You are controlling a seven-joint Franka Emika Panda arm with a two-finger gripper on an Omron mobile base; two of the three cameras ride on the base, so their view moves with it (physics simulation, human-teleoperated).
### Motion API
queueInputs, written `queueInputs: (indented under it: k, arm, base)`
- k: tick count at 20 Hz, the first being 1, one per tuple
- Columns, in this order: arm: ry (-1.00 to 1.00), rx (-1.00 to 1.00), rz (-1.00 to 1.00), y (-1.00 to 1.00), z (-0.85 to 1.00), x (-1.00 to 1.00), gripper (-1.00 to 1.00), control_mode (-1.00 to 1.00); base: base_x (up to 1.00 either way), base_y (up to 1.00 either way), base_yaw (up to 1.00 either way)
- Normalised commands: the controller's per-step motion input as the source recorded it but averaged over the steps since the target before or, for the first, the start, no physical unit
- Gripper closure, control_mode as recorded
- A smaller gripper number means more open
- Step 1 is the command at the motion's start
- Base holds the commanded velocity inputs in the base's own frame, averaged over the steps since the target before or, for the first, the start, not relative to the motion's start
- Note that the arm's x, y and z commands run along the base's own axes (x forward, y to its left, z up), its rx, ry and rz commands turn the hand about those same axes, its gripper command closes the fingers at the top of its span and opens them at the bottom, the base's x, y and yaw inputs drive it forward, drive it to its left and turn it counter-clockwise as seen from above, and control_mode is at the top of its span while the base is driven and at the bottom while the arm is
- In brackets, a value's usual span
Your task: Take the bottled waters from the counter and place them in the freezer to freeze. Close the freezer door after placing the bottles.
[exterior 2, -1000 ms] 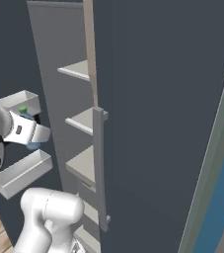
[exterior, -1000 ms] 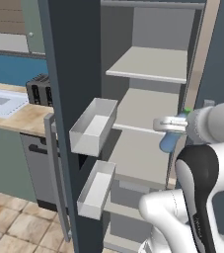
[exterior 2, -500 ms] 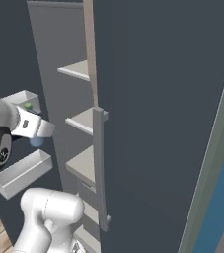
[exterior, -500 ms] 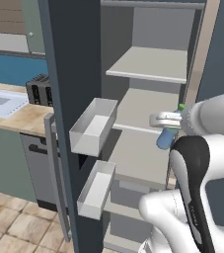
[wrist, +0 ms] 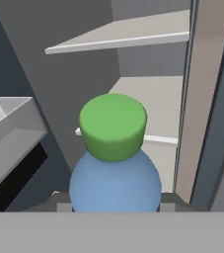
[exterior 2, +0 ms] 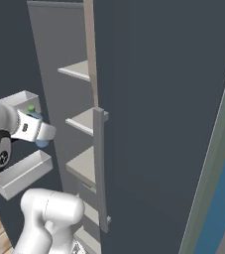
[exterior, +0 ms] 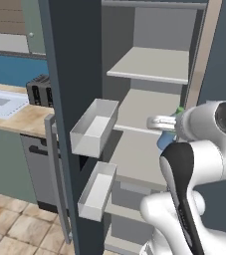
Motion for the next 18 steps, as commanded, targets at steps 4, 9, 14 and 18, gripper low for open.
queueInputs:
  k: [4, 9, 14, 18]
  arm:
    - [0.00, 0.00, -0.03, 0.00, 0.00, 0.00, 1.00, -1.00]
    - [0.00, 0.00, 0.00, -0.06, 0.00, 0.00, 1.00, -1.00]
    - [0.00, 0.00, 0.00, -0.12, 0.00, 0.00, 1.00, -1.00]
    - [-0.03, 0.00, 0.00, -0.08, 0.00, 0.01, 1.00, -1.00]
  base:
    - [0.00, 0.00, 0.00]
    - [0.00, 0.00, 0.00]
    - [0.00, 0.00, 0.00]
    - [0.00, 0.00, 0.00]
